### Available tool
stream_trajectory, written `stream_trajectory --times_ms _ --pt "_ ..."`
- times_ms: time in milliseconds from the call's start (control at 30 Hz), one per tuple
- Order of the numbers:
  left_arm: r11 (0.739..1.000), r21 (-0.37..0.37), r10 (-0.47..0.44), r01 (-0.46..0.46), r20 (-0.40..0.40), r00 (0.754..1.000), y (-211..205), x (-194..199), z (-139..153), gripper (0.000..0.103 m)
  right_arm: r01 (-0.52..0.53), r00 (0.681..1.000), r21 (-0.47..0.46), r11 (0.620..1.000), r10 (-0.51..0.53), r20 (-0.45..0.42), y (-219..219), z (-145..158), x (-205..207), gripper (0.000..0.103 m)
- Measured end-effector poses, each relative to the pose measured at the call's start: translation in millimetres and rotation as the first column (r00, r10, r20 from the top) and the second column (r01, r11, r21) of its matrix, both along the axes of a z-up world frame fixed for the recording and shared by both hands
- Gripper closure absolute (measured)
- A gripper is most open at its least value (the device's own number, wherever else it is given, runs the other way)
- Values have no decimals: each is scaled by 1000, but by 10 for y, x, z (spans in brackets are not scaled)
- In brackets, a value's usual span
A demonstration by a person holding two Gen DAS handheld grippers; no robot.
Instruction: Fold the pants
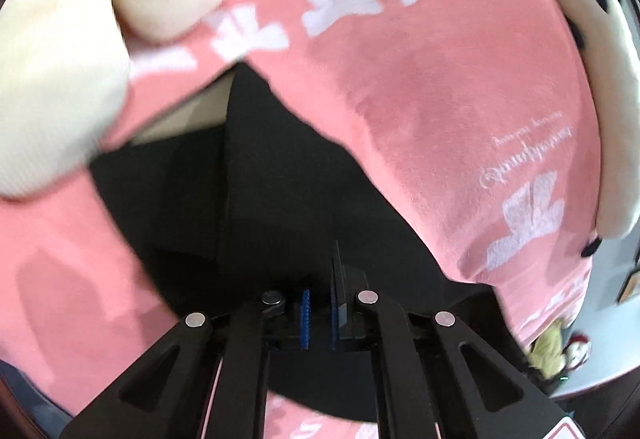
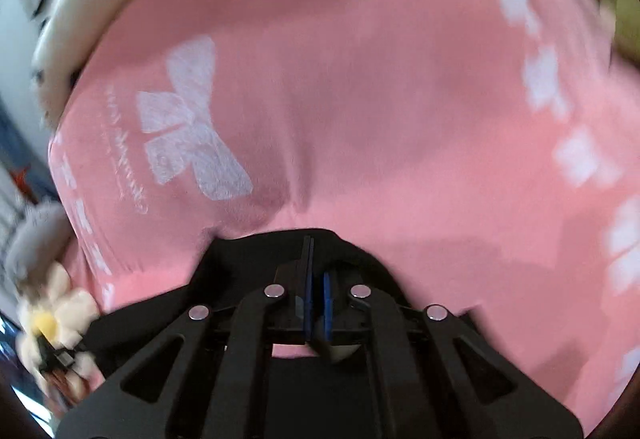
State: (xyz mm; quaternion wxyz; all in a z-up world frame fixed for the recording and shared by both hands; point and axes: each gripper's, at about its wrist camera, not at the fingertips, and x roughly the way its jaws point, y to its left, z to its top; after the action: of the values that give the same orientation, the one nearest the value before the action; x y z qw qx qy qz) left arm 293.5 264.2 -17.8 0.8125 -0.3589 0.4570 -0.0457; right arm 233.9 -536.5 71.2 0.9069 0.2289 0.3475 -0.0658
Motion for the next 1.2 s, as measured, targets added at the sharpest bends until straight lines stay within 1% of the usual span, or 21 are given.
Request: stream_trajectory --times_ms 67,133,233,300,400,467,533,600,700,733,767,800,833,867,933,967,1000,1067,1100,1133,1200 --pt "999 37 13 -13 3 1000 87 -93 93 98 12 999 -80 997 -16 -48 -100 15 -183 101" --pt "997 75 15 -13 -28 999 140 -149 12 98 18 987 -170 985 -44 -152 -198 -240 -257 100" --pt "986 165 30 -8 -130 991 156 -191 -349 98 22 947 -138 990 -64 -316 -431 -926 -395 100" --pt "985 175 37 -7 -168 985 144 -278 -530 96 53 935 -111 992 -88 -344 -512 -1118 -548 95" --pt "979 203 29 0 -142 989 100 -426 -423 92 112 954 -56 992 -123 -274 -499 -1018 -819 87" --pt "940 339 3 32 -102 995 -19 -537 -182 89 111 965 -60 992 -122 -232 -392 -853 -967 69" --pt "896 440 -25 53 -69 997 -163 -610 -1 76 94 974 -73 993 -107 -200 -278 -689 -1064 27" --pt "852 520 -58 62 -24 998 -361 -749 194 54 94 979 -95 991 -109 -174 -206 -587 -1123 25" --pt "840 536 -124 88 31 992 -669 -892 356 45 89 981 -37 995 -94 -167 -260 -630 -1008 14" --pt "846 524 -142 99 43 989 -772 -936 361 42 91 975 -22 996 -93 -203 -319 -752 -873 15" --pt "856 503 -161 117 45 986 -923 -959 335 38 91 968 -27 996 -95 -234 -348 -858 -780 25" --pt "864 487 -174 132 43 984 -1012 -976 303 38 77 959 -12 997 -77 -271 -362 -973 -648 73" --pt "871 470 -186 145 41 982 -1089 -996 260 38 60 957 9 998 -55 -284 -364 -998 -574 98" --pt "874 454 -207 174 25 978 -1195 -1007 181 38 35 972 19 999 -30 -233 -312 -862 -521 98" --pt "869 450 -230 206 -2 973 -1362 -1011 120 38 -79 996 -82 993 76 -43 -56 -304 -581 98" --pt "869 441 -248 224 -4 969 -1441 -1035 93 38 -154 986 -164 974 162 35 116 -1 -682 97" --pt "868 435 -262 239 -7 965 -1494 -1051 69 38 -197 975 -273 942 217 44 251 166 -779 96" --pt "869 422 -281 258 -8 960 -1570 -1032 2 38 -243 970 -422 873 228 -87 281 18 -827 80" --pt "869 417 -289 266 -9 957 -1594 -1023 -35 38 -244 967 -434 867 186 -172 179 -178 -805 58" --pt "868 415 -293 272 -15 956 -1623 -1023 -59 38 -225 948 -427 876 95 -305 -47 -532 -802 56" --pt "867 410 -293 283 -39 955 -1667 -1006 -117 38 -137 906 -413 900 -54 -420 -343 -902 -970 56"
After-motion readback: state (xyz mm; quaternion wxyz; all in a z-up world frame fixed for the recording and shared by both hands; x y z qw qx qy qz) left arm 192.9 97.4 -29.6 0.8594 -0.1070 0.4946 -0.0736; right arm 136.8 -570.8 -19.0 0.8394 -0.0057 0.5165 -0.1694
